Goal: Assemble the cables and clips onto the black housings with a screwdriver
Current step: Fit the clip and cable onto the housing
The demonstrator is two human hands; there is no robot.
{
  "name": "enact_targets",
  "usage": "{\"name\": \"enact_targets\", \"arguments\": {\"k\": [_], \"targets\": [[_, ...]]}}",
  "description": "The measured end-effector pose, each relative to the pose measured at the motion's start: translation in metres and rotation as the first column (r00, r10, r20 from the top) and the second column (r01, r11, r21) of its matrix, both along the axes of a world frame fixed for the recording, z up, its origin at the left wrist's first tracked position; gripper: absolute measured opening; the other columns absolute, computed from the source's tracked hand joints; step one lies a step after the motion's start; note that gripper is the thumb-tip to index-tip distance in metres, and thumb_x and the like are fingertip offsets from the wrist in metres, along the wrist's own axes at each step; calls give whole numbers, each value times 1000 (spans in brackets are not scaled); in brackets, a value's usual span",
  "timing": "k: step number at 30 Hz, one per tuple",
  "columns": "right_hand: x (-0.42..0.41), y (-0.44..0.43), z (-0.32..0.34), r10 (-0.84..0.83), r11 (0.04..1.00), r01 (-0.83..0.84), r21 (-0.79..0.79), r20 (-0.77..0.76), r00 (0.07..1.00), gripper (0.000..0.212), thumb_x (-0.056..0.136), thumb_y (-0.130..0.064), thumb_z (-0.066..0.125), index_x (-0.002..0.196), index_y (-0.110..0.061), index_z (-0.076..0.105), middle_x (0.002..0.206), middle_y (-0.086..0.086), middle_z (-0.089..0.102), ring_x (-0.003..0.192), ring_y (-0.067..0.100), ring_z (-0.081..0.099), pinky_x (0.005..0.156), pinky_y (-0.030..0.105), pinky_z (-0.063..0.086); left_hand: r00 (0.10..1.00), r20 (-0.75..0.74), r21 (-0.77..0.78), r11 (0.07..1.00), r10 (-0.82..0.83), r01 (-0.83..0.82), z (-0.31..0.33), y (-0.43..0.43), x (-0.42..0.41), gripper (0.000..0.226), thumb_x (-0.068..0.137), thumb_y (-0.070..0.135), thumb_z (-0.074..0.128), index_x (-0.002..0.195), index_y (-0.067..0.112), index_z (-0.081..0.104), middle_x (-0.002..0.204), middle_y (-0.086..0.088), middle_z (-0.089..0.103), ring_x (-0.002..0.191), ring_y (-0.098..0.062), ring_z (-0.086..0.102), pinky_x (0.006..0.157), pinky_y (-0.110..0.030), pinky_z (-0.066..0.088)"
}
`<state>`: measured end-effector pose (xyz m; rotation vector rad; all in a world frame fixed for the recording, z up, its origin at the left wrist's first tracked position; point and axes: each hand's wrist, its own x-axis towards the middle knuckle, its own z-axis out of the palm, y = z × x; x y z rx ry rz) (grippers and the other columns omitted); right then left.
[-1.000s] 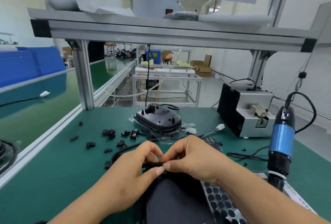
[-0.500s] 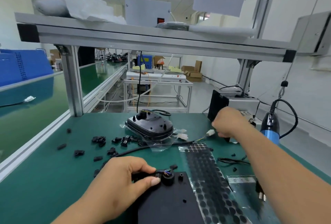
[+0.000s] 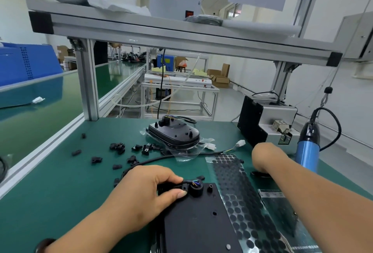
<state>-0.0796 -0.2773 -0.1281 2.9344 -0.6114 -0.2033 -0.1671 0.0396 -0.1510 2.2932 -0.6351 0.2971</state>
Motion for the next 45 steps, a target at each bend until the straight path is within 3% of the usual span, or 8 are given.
{"name": "enact_targets", "arguments": {"k": [9,12,15,18,24,29,39,45], "targets": [[-21,21,11,2,1000,-2,0,140,990,19,81,-1,47,66,-11,42,72,5,45,68,24,50,61,30,44,997,82,145,989,4,-16,5,1,-4,28,78,55,66,103,43,62,94,31,64,89,6,60,82,-24,51],[-25,41,44,89,952,-183,244,352,932,22,89,-4,50,67,-4,54,68,13,55,62,24,50,52,27,41,988,155,217,976,-8,-26,6,1,-4,29,81,57,62,106,43,58,97,32,59,95,9,53,85,-18,47],[-63,75,48,112,494,-573,654,606,788,12,88,-9,64,81,-18,68,71,3,71,64,13,66,66,28,55,986,169,259,965,-11,-34,8,1,-6,31,82,59,58,109,46,53,86,36,51,88,13,48,79,-11,41],[-103,114,21,337,260,-839,479,769,543,20,82,-13,69,75,-31,65,72,-12,68,65,1,62,66,14,49,986,165,281,959,-2,-46,9,-1,-7,31,81,58,58,109,46,50,75,37,44,77,18,41,69,-8,33],[-105,118,-13,394,324,-932,162,873,288,18,77,-5,71,79,-23,67,75,-17,63,72,-1,59,68,11,44,996,87,259,966,-34,10,9,-4,-3,42,81,52,62,117,51,41,93,43,46,87,30,37,76,-6,34],[-104,119,-20,358,306,-945,113,906,225,19,75,-2,71,79,-20,66,76,-20,61,72,-3,57,69,9,43,986,-120,135,982,-114,130,17,-6,3,53,82,29,70,126,48,46,114,24,60,110,4,54,95,-28,45],[-106,121,-14,560,226,-960,-163,828,-9,19,76,4,70,79,-15,65,76,-6,61,68,15,56,59,31,49,923,-264,-91,960,-280,265,22,-11,9,32,83,6,67,89,38,65,85,17,68,69,6,55,65,-5,39],[-105,120,-13,556,233,-963,-138,831,16,15,79,-2,70,79,-16,69,76,-9,62,70,13,58,62,29,48,904,-290,-171,946,-315,275,21,-10,8,29,84,5,68,90,34,67,73,26,65,60,11,52,60,-3,39]]}}
